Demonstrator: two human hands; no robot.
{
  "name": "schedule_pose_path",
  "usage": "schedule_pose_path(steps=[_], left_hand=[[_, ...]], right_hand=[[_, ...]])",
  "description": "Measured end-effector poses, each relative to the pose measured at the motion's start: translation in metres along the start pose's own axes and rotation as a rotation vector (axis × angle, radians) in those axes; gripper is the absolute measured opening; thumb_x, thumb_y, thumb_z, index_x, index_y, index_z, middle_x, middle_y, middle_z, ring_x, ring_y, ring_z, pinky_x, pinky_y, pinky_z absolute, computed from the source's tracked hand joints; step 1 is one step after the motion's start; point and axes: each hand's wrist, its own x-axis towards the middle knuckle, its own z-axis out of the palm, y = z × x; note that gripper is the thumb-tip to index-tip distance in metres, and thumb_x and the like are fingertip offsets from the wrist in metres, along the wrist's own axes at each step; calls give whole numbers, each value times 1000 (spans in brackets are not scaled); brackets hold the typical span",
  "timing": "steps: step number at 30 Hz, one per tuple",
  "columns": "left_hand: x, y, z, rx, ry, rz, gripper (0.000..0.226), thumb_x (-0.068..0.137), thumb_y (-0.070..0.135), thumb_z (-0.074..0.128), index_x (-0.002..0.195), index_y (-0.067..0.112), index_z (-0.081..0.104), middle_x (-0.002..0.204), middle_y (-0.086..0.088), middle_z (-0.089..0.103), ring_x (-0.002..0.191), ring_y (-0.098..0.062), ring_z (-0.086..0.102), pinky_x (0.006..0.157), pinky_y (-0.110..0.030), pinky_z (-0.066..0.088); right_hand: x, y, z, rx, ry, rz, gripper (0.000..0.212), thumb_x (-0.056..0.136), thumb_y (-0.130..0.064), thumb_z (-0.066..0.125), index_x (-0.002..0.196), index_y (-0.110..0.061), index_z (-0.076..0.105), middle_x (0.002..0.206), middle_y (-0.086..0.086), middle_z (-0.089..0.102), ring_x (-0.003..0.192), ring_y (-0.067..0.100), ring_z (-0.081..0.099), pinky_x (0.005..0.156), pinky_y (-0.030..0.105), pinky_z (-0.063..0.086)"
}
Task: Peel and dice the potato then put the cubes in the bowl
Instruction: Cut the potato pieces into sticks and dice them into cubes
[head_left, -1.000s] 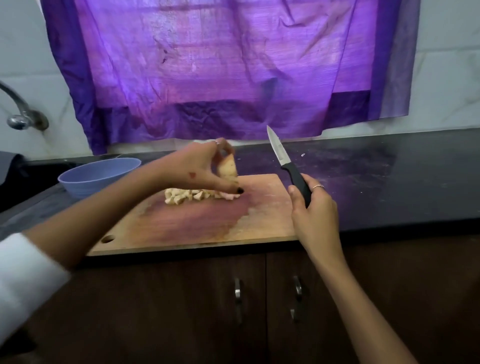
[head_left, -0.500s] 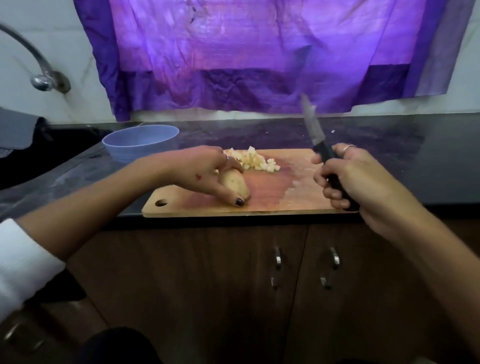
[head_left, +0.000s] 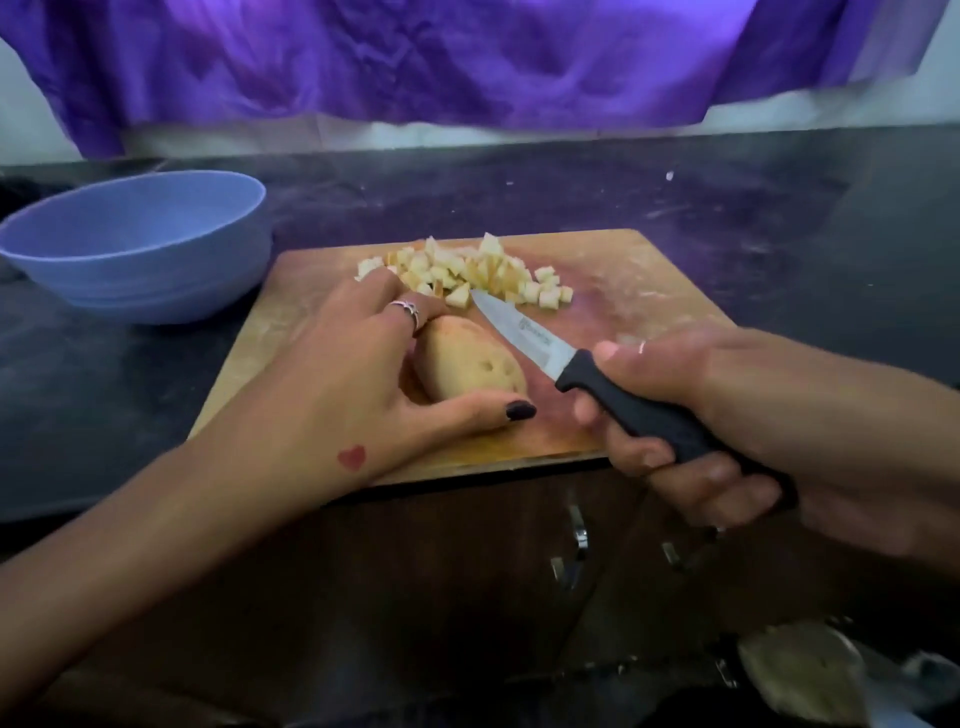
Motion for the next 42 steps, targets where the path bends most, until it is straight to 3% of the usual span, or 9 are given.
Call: schedule_pose_path(steps=[6, 10, 14, 23, 28, 32, 34, 38, 42], left_hand=[[-10, 0, 5, -87, 4, -49, 105, 57, 97, 23, 137, 32, 46, 108, 23, 32, 110, 0, 32, 98, -33, 36], [-11, 0, 6, -127, -19, -55, 106, 61, 95, 25, 139, 25, 46, 111, 21, 34, 111, -4, 35, 100, -37, 39], [-8, -4, 2, -194, -27, -51, 109, 59, 92, 31, 141, 21, 46, 110, 22, 32, 110, 3, 30, 90, -16, 29], [-9, -2, 0, -250, -26, -75, 105, 57, 89, 39, 135, 19, 52, 107, 17, 37, 104, 3, 30, 86, 4, 19], [-8, 2, -5, -243, -12, -104, 112, 49, 90, 47, 137, 21, 51, 95, 11, 41, 99, -7, 40, 77, -17, 27], [-8, 5, -7, -235, -12, -88, 112, 45, 83, 41, 139, 22, 49, 90, 15, 36, 97, -8, 37, 74, -20, 27], [-7, 5, -6, -215, -25, -79, 112, 45, 84, 39, 140, 23, 48, 93, 13, 36, 97, -7, 35, 74, -20, 27], [-7, 3, -5, -211, -27, -70, 114, 45, 84, 36, 141, 23, 47, 100, 10, 37, 102, -6, 33, 78, -19, 30], [-5, 3, -3, -284, -22, -104, 111, 43, 84, 40, 136, 24, 51, 105, 10, 38, 109, -7, 38, 93, -27, 42]], right_hand=[[-6, -15, 5, 20, 45, 111, 43, 90, -51, 45, 67, -19, 65, 50, 3, 39, 28, 7, 24, 37, 7, 24], [-6, -27, 15, -125, 90, 156, 45, 90, -54, 40, 72, -20, 63, 48, 0, 41, 28, 7, 28, 35, 9, 24], [-4, -39, 22, -218, 125, 175, 45, 95, -50, 36, 77, -17, 60, 44, -3, 40, 27, 7, 29, 33, 10, 22], [-6, -52, 27, -523, 156, 141, 46, 99, -50, 31, 77, -17, 56, 40, -9, 41, 29, 5, 32, 33, 15, 26], [-5, -54, 29, -552, 165, 175, 47, 100, -51, 31, 74, -16, 49, 40, -5, 39, 27, 7, 29, 33, 12, 23], [2, -59, 35, -648, 198, 162, 44, 100, -50, 29, 80, -16, 46, 53, 3, 45, 25, 7, 35, 32, 12, 28], [8, -60, 41, -729, 223, 127, 42, 102, -46, 29, 80, -14, 45, 59, 5, 48, 35, 11, 42, 32, 15, 33], [18, -56, 48, -895, 327, 16, 42, 104, -33, 32, 65, -17, 39, 59, -1, 45, 48, 9, 40, 46, 21, 37], [14, -64, 49, -945, 257, 103, 37, 103, -39, 27, 81, -16, 44, 53, 8, 47, 36, 17, 41, 33, 18, 37]])
